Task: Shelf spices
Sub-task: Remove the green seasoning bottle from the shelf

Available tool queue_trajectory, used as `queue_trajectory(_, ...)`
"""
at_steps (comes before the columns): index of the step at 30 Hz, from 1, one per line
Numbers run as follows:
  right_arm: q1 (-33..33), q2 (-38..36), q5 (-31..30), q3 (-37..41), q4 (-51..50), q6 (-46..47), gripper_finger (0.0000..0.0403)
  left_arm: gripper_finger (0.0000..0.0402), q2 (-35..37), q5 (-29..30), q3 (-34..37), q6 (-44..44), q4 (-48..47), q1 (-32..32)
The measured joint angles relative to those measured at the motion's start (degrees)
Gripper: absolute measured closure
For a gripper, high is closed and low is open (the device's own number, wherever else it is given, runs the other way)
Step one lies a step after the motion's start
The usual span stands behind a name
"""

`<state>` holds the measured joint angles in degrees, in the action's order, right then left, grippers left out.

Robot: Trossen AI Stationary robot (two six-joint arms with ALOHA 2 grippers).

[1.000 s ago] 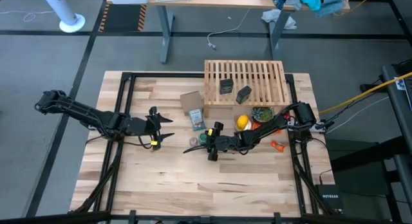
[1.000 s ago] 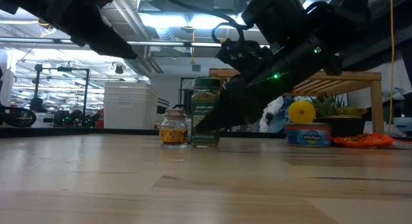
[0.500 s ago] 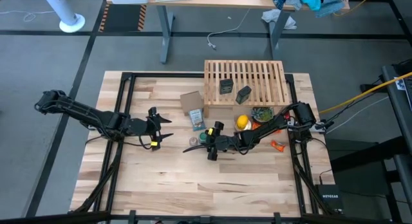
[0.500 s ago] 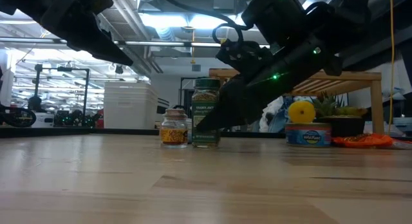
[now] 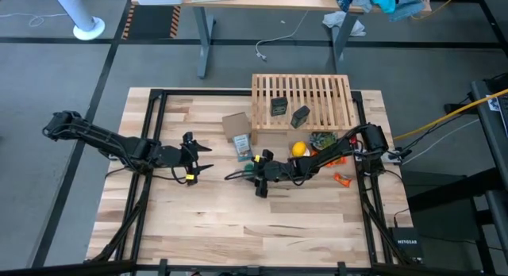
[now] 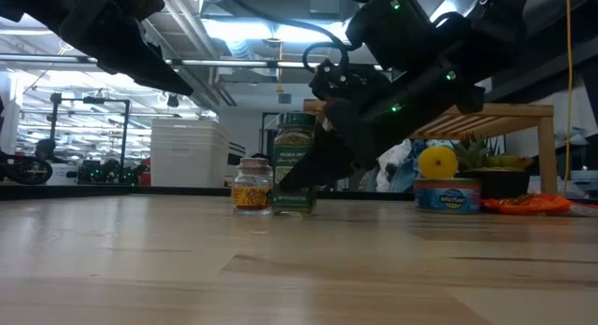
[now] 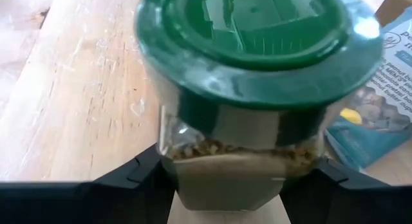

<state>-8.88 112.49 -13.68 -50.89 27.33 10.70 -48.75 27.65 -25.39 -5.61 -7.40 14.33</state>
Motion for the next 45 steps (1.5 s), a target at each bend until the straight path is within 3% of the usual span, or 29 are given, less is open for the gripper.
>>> queue_trajectory(8, 0.0, 0.0, 2.4, 0.0, -0.1, 0.0, 0.0158, 0.0141, 0.0, 0.0, 0.0, 0.0, 0.0, 0.0)
queue_trajectory(17, 0.0, 0.0, 3.8, 0.0, -0.2, -0.6, 0.003, 0.0141, 0.0, 0.0, 0.0, 0.0, 0.0, 0.0)
queue_trajectory(20, 0.0, 0.0, 6.2, 0.0, -0.2, -0.6, 0.0008, 0.0141, 0.0, 0.0, 0.0, 0.0, 0.0, 0.0)
queue_trajectory(24, 0.6, -0.3, 9.4, 0.0, -0.3, -3.1, 0.0026, 0.0141, 0.0, 0.0, 0.0, 0.0, 0.0, 0.0)
queue_trajectory(31, 0.7, -3.7, 5.2, 0.0, -1.6, -5.1, 0.0054, 0.0141, 0.0, 0.0, 0.0, 0.0, 0.0, 0.0)
queue_trajectory(45, 0.6, -13.7, 2.0, -0.1, -10.6, -7.5, 0.0061, 0.0141, 0.0, 0.0, 0.0, 0.0, -0.1, 0.0)
